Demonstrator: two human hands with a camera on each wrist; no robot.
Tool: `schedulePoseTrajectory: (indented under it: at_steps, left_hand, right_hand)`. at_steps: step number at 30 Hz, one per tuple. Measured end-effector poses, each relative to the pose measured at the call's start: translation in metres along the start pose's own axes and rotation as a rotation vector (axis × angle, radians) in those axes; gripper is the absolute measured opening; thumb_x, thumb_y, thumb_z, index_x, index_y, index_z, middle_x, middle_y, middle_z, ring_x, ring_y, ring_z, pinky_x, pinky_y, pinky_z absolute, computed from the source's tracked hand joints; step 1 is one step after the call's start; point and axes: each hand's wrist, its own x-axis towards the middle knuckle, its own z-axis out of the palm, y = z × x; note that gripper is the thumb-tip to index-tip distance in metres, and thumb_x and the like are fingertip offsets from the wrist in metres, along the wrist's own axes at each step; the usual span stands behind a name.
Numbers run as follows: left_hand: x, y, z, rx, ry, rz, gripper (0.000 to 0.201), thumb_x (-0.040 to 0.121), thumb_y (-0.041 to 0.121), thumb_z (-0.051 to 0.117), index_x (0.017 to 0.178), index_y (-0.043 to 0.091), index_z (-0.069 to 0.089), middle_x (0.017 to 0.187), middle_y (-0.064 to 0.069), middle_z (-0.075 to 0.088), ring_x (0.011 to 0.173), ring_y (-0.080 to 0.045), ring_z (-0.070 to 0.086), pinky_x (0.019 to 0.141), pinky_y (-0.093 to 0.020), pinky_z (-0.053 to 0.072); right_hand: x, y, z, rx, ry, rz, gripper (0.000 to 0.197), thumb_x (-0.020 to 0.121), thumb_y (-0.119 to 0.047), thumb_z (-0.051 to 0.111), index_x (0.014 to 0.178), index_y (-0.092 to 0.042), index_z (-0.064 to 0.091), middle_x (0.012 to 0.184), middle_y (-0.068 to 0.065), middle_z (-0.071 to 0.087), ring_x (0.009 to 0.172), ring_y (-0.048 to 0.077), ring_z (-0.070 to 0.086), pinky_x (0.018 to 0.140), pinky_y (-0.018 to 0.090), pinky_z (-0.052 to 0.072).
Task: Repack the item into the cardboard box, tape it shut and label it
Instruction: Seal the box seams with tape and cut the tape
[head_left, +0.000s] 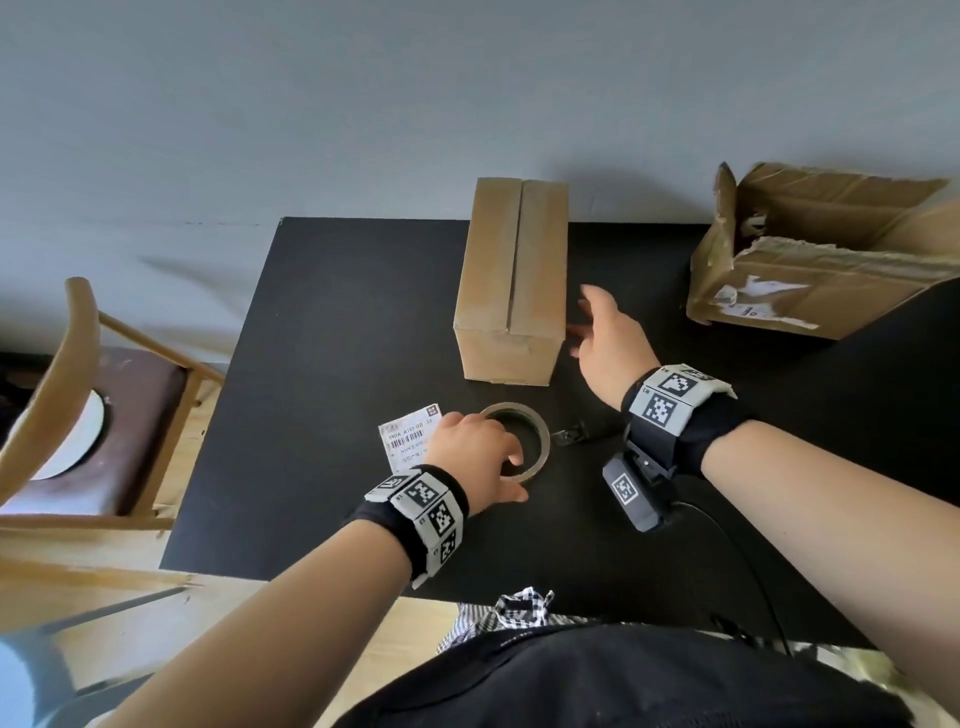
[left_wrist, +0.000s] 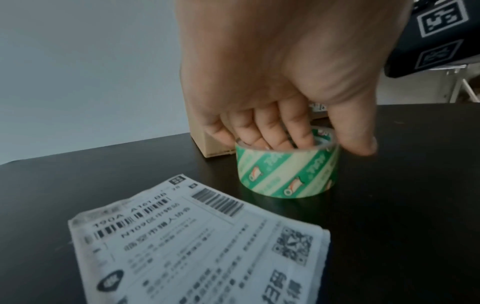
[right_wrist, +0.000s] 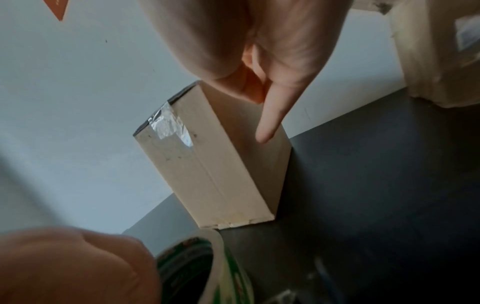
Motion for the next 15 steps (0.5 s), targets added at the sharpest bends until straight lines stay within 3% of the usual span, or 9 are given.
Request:
schedulePoseTrajectory:
  at_steps: [3, 6, 9, 12, 15]
  left_hand:
    - [0.002, 0.002, 0.004, 0.066, 0.014, 0.003, 0.028, 0.085, 0.052, 0.056, 0.105, 0.034, 0.064, 0.106, 0.010, 0.063, 0.110, -0.017, 0.048, 0.100, -0.030, 0.025]
    - [0.001, -0.001, 0.002, -0.070, 0.085, -0.006, 0.020, 0.087, 0.045, 0.055, 0.095, 0.032, 0.067, 0.097, 0.010, 0.067, 0.103, -0.015, 0.053, 0.098, -0.027, 0.024]
    - [-0.006, -0.005, -0.009, -0.385, 0.218, -0.079, 0.018, 0.086, 0.036, 0.062, 0.098, 0.026, 0.071, 0.094, 0.013, 0.068, 0.095, -0.009, 0.058, 0.095, -0.024, 0.030]
    - [-0.013, -0.012, -0.024, -0.847, 0.207, -0.172, 0.022, 0.083, 0.023, 0.071, 0.102, 0.012, 0.071, 0.092, 0.005, 0.067, 0.089, -0.012, 0.062, 0.086, -0.021, 0.045]
    - [-0.016, -0.019, -0.035, -1.083, 0.178, -0.180, 0.020, 0.085, 0.015, 0.068, 0.102, 0.006, 0.070, 0.098, -0.004, 0.071, 0.090, -0.015, 0.066, 0.083, -0.017, 0.051]
  right_hand:
    - [-0.005, 0.010, 0.006, -0.013, -0.051, 0.010, 0.055, 0.094, -0.006, 0.046, 0.144, -0.013, 0.026, 0.134, 0.012, 0.051, 0.117, 0.025, 0.055, 0.102, 0.038, 0.044]
    - [-0.010, 0.015, 0.008, -0.034, -0.087, 0.021, 0.048, 0.093, -0.008, 0.046, 0.139, -0.011, 0.033, 0.126, 0.011, 0.057, 0.110, 0.024, 0.059, 0.098, 0.041, 0.046]
    - [-0.018, 0.016, 0.009, -0.042, -0.124, 0.026, 0.035, 0.091, -0.007, 0.047, 0.125, -0.009, 0.042, 0.111, 0.008, 0.063, 0.102, 0.024, 0.060, 0.094, 0.037, 0.047]
    - [-0.025, 0.012, 0.010, 0.034, -0.239, 0.071, 0.022, 0.088, -0.009, 0.049, 0.110, -0.010, 0.052, 0.097, 0.007, 0.069, 0.095, 0.023, 0.064, 0.089, 0.040, 0.051]
    - [-0.031, -0.002, 0.008, 0.300, -0.345, 0.168, 0.015, 0.087, -0.003, 0.048, 0.100, -0.004, 0.055, 0.086, 0.008, 0.071, 0.089, 0.021, 0.068, 0.090, 0.040, 0.053]
